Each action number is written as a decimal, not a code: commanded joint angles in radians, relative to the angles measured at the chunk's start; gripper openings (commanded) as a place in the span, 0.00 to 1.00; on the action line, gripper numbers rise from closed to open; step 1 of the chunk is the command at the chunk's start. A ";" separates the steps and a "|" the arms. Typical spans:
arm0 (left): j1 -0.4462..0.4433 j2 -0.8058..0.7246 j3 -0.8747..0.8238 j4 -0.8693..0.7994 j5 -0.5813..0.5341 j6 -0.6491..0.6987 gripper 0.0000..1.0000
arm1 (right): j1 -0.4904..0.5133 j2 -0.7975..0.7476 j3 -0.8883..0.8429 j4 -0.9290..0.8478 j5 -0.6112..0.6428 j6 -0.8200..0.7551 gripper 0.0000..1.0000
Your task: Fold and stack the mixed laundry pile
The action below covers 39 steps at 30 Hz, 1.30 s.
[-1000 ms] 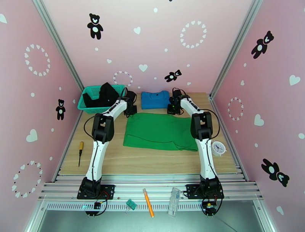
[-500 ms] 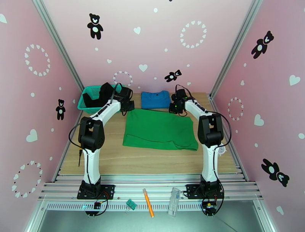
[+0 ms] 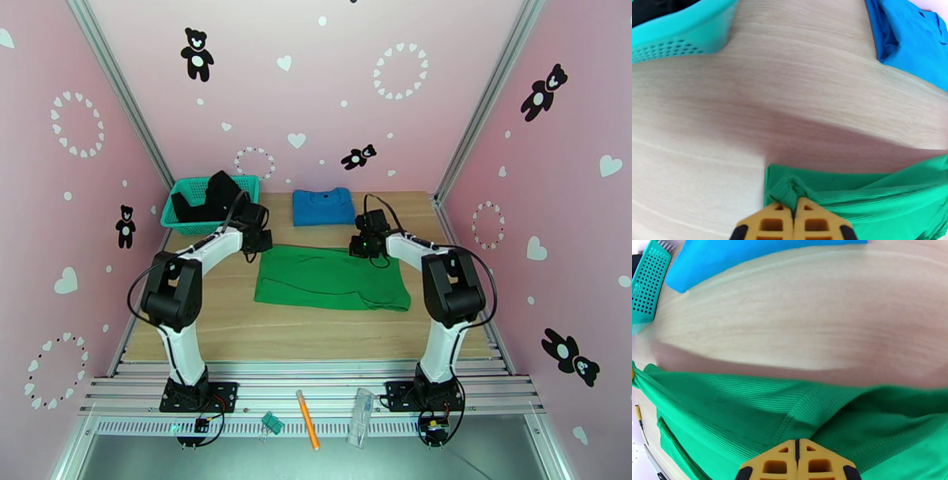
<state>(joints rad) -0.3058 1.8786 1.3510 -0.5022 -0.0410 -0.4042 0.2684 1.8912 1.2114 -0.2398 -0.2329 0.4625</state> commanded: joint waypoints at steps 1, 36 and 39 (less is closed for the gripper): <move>-0.008 -0.018 -0.078 0.071 0.011 -0.030 0.00 | 0.010 -0.035 -0.052 0.055 0.051 0.013 0.08; -0.115 0.045 -0.108 -0.042 -0.228 -0.063 0.00 | 0.123 0.005 -0.099 -0.090 0.228 0.226 0.00; -0.113 0.047 -0.137 -0.041 -0.265 -0.074 0.00 | 0.122 0.018 -0.114 -0.103 0.251 0.229 0.00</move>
<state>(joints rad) -0.4244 1.9144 1.2461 -0.5167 -0.2424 -0.4675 0.3923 1.8786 1.1259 -0.2916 -0.0273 0.6682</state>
